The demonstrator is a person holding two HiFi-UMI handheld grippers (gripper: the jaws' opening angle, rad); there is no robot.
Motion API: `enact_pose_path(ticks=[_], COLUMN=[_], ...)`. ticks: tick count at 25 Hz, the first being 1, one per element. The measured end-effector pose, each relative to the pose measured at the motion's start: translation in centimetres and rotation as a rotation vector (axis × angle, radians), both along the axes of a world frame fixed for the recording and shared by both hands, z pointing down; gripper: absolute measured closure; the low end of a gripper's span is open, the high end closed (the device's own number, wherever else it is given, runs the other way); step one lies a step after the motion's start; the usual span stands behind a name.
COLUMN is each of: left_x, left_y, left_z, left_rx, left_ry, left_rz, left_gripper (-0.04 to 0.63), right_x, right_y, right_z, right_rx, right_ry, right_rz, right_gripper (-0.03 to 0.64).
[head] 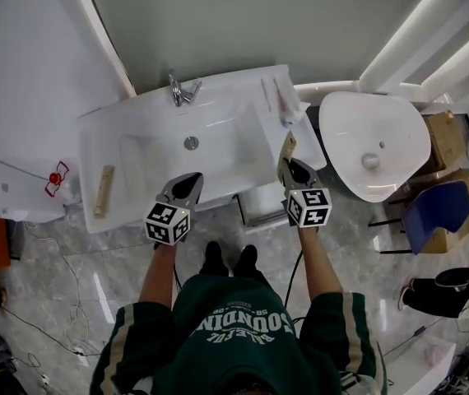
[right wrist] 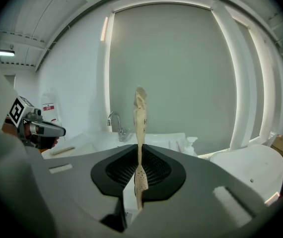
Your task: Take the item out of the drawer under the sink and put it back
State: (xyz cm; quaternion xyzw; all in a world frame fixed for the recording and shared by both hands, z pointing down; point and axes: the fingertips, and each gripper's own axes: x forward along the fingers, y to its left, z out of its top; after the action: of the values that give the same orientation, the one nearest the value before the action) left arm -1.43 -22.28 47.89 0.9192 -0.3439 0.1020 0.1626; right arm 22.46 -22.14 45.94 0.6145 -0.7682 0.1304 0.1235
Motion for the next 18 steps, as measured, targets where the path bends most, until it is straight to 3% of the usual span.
enact_pose_path(ticks=[5, 18], left_x=[1.8, 4.4], left_y=[1.0, 1.2], left_z=[-0.5, 0.1], left_rx=[0.002, -0.014], left_ry=[0.003, -0.012], left_rz=[-0.001, 0.008], left_gripper=[0.546, 0.546], right_x=[1.2, 3.4], right_y=[1.1, 2.0], right_z=[-2.1, -0.4], right_rx=[0.061, 0.037], right_ry=[-0.011, -0.020], right_rz=[-0.024, -0.048], right_gripper=[0.591, 0.591])
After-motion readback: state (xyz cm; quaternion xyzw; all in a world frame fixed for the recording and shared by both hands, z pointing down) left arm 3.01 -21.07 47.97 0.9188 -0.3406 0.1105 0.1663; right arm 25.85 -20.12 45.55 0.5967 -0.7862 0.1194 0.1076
